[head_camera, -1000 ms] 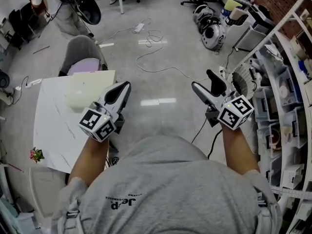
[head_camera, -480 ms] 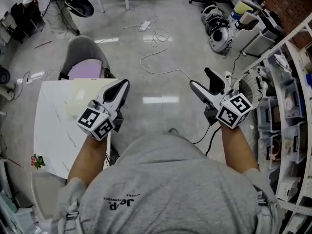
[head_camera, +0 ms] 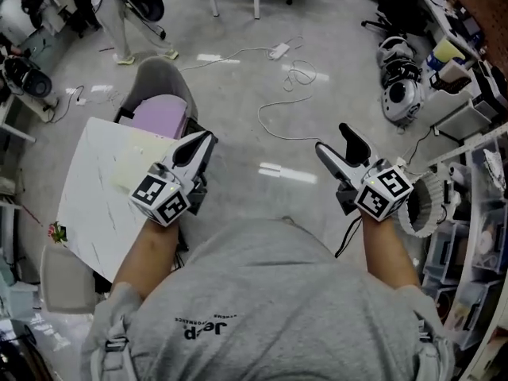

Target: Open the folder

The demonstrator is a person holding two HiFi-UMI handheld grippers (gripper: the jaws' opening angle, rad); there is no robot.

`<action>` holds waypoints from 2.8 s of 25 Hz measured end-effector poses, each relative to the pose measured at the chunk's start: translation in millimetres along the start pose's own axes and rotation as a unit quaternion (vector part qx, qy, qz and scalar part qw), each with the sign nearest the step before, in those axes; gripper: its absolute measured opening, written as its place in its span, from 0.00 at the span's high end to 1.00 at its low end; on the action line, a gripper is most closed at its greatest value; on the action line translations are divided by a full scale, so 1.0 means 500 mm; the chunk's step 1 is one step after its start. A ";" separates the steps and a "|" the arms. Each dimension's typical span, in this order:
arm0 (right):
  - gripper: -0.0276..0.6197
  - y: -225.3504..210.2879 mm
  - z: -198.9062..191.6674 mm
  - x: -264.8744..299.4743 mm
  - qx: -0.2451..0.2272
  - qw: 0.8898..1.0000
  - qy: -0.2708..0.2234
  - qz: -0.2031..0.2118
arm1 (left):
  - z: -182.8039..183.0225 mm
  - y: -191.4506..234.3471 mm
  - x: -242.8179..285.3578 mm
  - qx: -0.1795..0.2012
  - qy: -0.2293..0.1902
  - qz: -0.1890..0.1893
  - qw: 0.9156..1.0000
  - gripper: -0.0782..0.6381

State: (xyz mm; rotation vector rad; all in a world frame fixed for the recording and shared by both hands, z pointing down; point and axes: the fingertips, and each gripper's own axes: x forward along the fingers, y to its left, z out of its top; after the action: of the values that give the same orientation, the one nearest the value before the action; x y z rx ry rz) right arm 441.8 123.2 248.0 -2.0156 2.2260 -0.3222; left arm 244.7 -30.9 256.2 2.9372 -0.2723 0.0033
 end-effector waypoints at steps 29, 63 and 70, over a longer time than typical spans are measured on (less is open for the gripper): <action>0.44 0.331 -0.415 0.558 0.030 0.933 0.264 0.241 | -0.220 0.319 -0.396 -0.034 0.037 0.261 0.964 0.81; 0.45 0.358 -0.672 0.706 0.022 0.892 0.378 0.248 | -0.482 0.405 -0.438 -0.093 0.095 0.277 0.952 0.81; 0.49 0.392 -0.661 0.692 0.129 0.864 0.386 0.297 | -0.519 0.413 -0.443 -0.111 0.107 0.281 0.947 0.81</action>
State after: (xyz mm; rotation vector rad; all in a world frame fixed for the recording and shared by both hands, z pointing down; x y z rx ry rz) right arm 139.7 -177.6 540.2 -1.0436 2.8610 -1.4451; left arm -6.7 -140.6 545.5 2.5087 -0.9886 0.3451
